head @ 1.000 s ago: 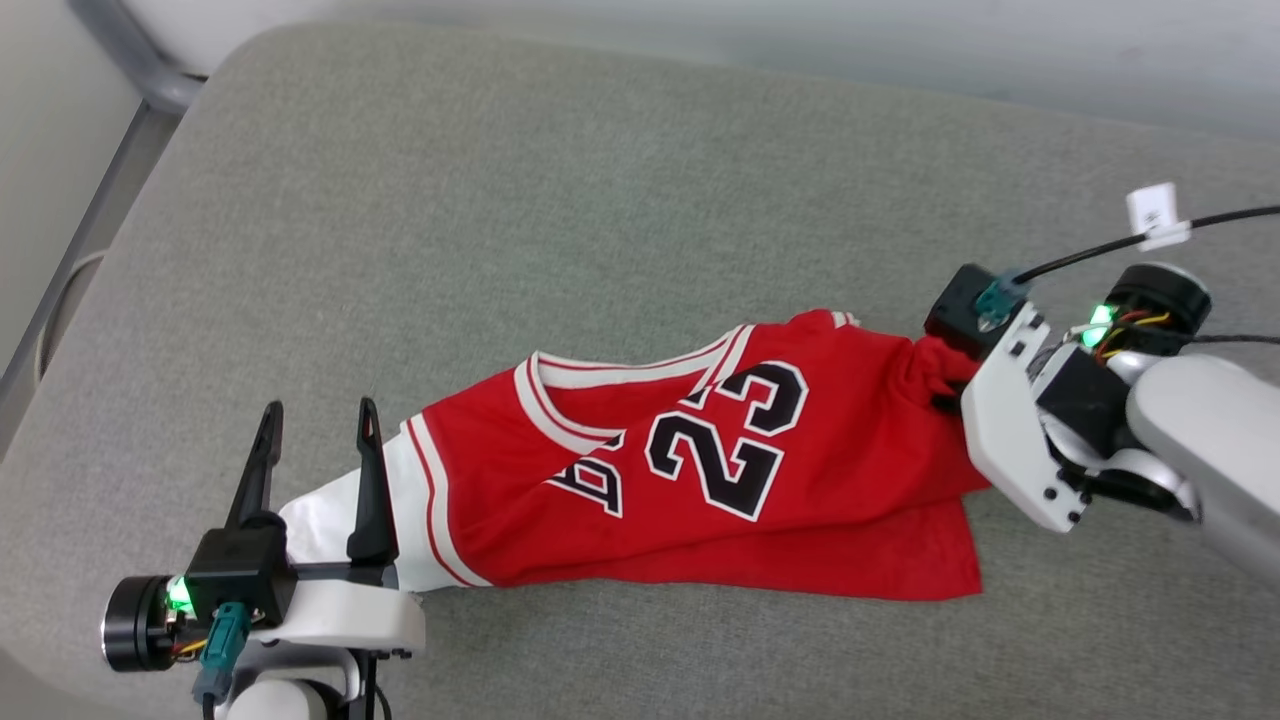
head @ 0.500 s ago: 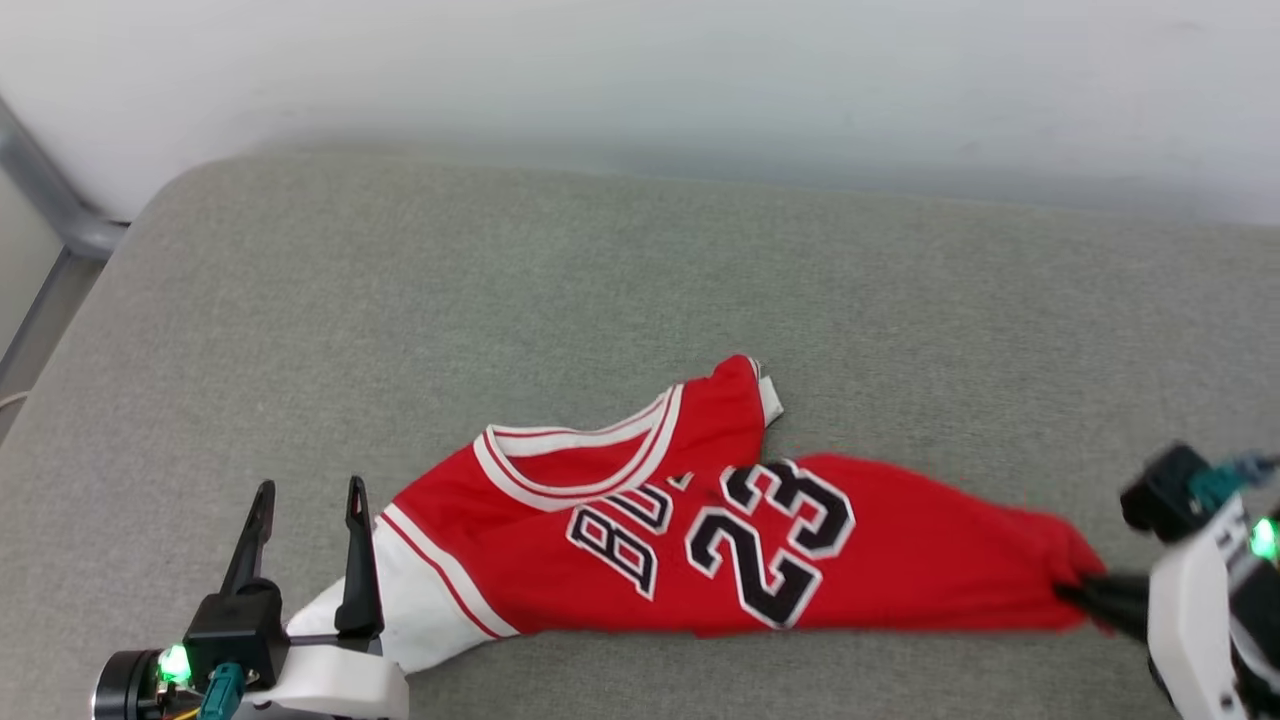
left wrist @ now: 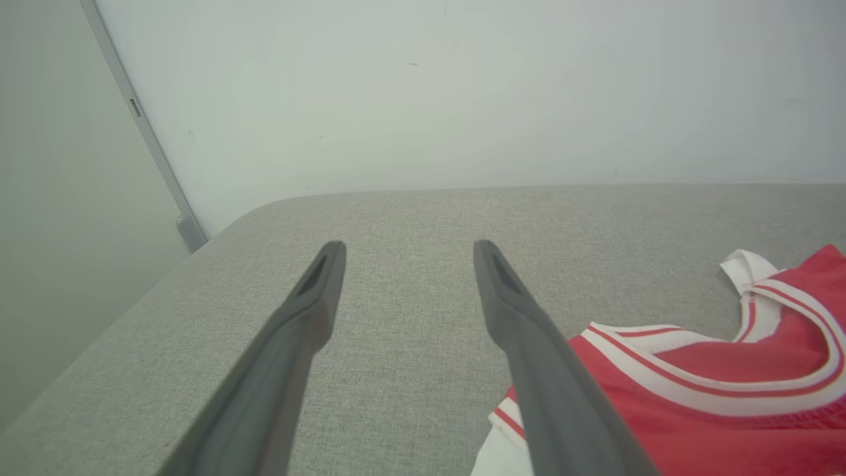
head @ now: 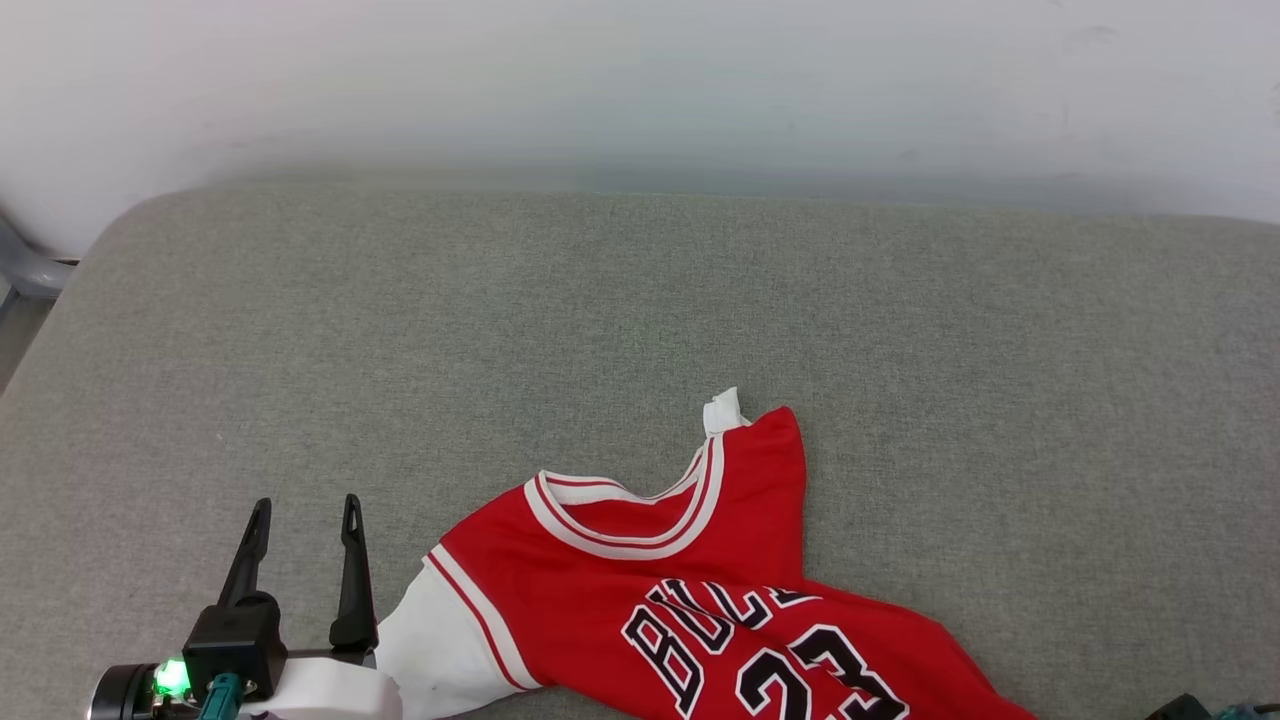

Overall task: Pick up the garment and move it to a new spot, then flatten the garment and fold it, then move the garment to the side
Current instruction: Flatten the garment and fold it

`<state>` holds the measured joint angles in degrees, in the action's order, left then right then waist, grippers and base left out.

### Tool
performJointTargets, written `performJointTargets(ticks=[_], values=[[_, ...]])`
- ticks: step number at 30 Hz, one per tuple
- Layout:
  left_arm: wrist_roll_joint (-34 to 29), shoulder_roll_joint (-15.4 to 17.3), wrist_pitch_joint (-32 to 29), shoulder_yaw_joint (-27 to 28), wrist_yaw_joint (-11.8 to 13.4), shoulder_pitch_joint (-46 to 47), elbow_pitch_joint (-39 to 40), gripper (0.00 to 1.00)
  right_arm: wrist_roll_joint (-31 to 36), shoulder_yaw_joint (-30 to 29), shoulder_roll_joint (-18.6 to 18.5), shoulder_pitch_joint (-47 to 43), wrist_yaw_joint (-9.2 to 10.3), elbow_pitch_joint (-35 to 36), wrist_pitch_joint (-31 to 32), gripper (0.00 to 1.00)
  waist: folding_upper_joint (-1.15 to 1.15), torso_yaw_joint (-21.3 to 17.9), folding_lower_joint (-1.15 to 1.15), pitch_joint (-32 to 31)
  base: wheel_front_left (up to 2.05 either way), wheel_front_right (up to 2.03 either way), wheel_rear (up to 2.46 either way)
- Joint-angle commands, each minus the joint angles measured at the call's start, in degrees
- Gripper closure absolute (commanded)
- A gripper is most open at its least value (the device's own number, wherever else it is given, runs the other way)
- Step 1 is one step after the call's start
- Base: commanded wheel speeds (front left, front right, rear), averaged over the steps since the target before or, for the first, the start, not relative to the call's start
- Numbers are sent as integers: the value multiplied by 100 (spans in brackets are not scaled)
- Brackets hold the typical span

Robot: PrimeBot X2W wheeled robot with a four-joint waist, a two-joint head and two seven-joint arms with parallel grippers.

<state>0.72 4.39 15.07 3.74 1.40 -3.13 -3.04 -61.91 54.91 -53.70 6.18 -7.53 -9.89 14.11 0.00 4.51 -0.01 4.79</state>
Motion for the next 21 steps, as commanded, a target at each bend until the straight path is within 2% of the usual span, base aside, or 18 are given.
performJointTargets(ticks=[1, 2, 3, 4, 8, 14, 17, 21], values=[[-29, 14, 14, -17, -21, 68, -15, 0, 169, -93, 183, -196, 8, -129, -21, 100, 0, 11, 1, 12, 0, 0, 0], [-30, 19, 14, -13, -16, 69, -27, 0, 244, -210, 280, -237, 9, -190, -81, 92, 0, 15, 1, 12, 0, 0, 0], [-32, 26, 14, -9, -15, 71, -35, 0, 308, -331, 381, -270, 11, -225, -138, 22, 0, 19, 1, 8, 0, 0, 0], [-34, 34, 14, -2, -11, 63, -38, 0, 393, -495, 460, -251, 11, -219, -241, 0, 0, 20, 1, -1, 0, 0, 0], [-40, 54, 14, 5, -2, 10, -55, 0, 674, -1218, 573, -151, 10, -26, -644, 0, 0, 34, 1, -54, 0, 0, 0], [-61, 71, 14, -42, 8, -2, -7, 0, 1042, -2352, 677, 70, 6, 770, -953, 0, 0, 142, 1, -95, 0, 0, 0], [-66, 76, 14, -56, 8, -1, 32, 0, 1190, -2611, 762, 209, 6, 1031, -877, 0, 0, 189, 1, -71, 0, 0, 0], [-70, 73, 14, -106, -12, 117, 97, 0, 1812, -2732, 866, 862, 5, 1384, -488, 0, 0, 318, 1, 81, 0, 0, 0]])
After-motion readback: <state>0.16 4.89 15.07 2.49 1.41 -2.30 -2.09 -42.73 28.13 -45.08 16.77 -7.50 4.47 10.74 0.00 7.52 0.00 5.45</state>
